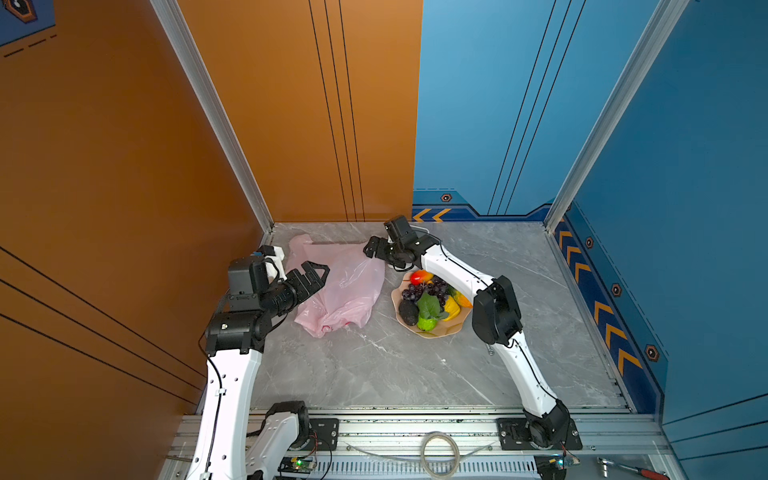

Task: Place the fruits into the plastic bag
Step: Pick up the plastic bag from the top-left of the table.

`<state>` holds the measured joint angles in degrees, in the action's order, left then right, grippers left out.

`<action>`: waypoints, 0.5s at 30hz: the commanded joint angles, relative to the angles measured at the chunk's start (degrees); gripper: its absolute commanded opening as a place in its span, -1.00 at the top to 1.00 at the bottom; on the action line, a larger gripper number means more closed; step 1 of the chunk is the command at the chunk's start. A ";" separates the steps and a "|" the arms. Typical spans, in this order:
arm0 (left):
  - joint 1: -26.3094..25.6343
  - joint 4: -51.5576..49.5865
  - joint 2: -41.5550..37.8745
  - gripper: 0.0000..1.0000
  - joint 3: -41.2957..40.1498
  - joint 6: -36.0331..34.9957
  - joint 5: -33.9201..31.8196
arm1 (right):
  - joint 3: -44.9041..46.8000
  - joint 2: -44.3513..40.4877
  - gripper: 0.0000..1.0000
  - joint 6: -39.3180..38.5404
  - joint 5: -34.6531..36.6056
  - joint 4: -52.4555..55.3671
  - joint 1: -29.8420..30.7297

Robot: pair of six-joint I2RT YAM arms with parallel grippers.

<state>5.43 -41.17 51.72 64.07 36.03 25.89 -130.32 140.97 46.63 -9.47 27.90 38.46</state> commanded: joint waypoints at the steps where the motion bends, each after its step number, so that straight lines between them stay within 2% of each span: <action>1: 0.76 -0.23 -0.74 -0.96 -1.02 -1.52 1.88 | -4.11 1.90 -0.82 1.53 -1.15 -0.13 0.28; 4: 0.98 -0.21 -0.78 -0.96 -1.42 -1.54 2.36 | -6.84 4.22 -0.45 1.79 -1.92 -0.47 0.47; 5: 1.11 -0.22 -0.84 -0.96 -1.61 -1.65 2.41 | -7.44 4.78 -0.26 1.80 -2.11 -0.88 0.52; 7: 1.37 -0.23 -1.01 -0.96 -1.83 -1.63 2.54 | -7.75 4.80 0.26 0.71 -2.01 -1.94 0.78; 9: 1.51 -0.22 -1.16 -0.96 -1.96 -1.65 2.75 | -7.73 3.53 0.86 -2.39 -0.88 -2.41 1.34; 10: 1.58 -0.18 -1.23 -0.96 -2.01 -1.74 2.76 | -7.62 2.68 1.00 -4.42 -0.04 -2.41 1.36; 15: 2.07 -0.14 -1.86 -0.96 -1.67 -1.52 2.95 | -4.13 -5.68 1.00 -21.77 7.67 -3.31 6.45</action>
<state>6.87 -41.17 51.03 62.65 35.75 27.31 -135.52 144.11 37.58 -7.22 26.85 41.15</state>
